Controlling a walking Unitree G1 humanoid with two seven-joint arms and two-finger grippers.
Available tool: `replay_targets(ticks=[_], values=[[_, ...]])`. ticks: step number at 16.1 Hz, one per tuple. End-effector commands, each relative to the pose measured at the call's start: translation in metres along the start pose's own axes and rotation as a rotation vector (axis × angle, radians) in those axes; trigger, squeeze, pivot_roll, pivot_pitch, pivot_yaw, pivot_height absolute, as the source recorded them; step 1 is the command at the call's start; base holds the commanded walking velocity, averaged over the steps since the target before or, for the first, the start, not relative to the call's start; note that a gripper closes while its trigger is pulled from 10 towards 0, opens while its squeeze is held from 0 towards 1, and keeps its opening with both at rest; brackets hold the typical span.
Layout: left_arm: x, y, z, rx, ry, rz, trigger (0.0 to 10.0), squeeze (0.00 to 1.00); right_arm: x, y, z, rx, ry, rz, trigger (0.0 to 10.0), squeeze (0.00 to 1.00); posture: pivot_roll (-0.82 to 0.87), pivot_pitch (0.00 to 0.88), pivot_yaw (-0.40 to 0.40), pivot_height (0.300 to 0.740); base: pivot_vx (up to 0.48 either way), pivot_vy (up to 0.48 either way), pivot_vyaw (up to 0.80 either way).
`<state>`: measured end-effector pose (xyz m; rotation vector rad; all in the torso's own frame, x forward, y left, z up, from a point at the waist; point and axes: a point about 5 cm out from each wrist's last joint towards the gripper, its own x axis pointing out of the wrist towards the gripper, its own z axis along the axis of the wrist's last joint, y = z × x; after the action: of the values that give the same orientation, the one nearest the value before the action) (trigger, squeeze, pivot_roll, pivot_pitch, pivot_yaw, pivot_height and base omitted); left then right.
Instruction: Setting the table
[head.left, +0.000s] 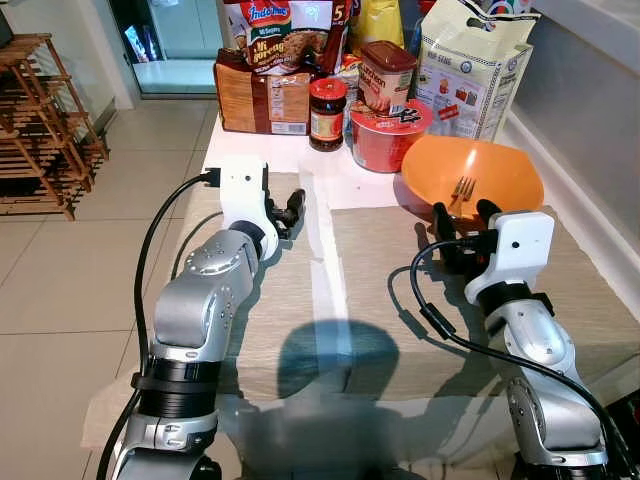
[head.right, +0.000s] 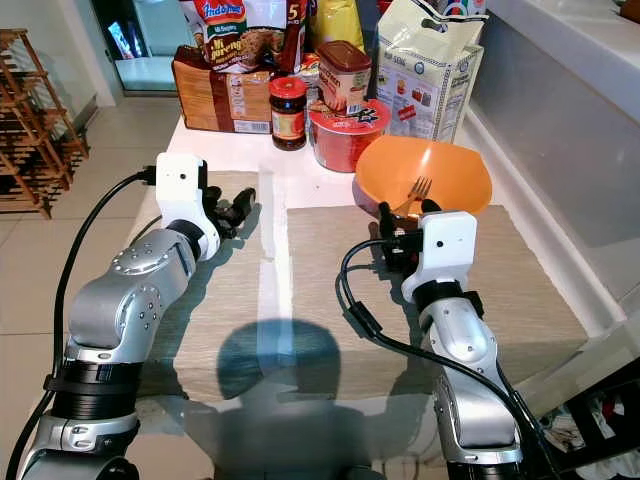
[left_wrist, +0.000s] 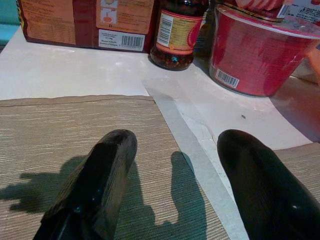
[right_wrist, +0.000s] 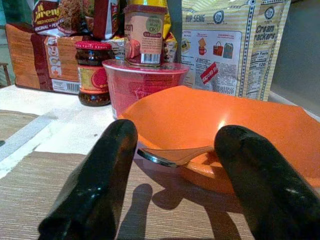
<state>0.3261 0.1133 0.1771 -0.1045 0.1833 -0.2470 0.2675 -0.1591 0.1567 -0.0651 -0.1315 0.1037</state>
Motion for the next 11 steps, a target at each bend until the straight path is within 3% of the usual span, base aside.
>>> replay_targets(ticks=[1, 11], values=[[-0.0025, -0.0005, 0.0039, 0.008, -0.02, 0.008, 10.0, 0.0, 0.0024, -0.0025, 0.0017, -0.007, -0.011, -0.013, 0.0, 0.0, -0.1, 0.0, -0.001, 0.74, 0.0, 0.0, 0.0], [-0.0013, -0.0006, 0.0048, 0.006, -0.021, 0.007, 10.0, 0.0, 0.0034, -0.0045, 0.0016, -0.005, -0.013, -0.027, 0.0, 0.0, -0.1, 0.001, 0.002, 0.74, 0.0, 0.0, 0.0]])
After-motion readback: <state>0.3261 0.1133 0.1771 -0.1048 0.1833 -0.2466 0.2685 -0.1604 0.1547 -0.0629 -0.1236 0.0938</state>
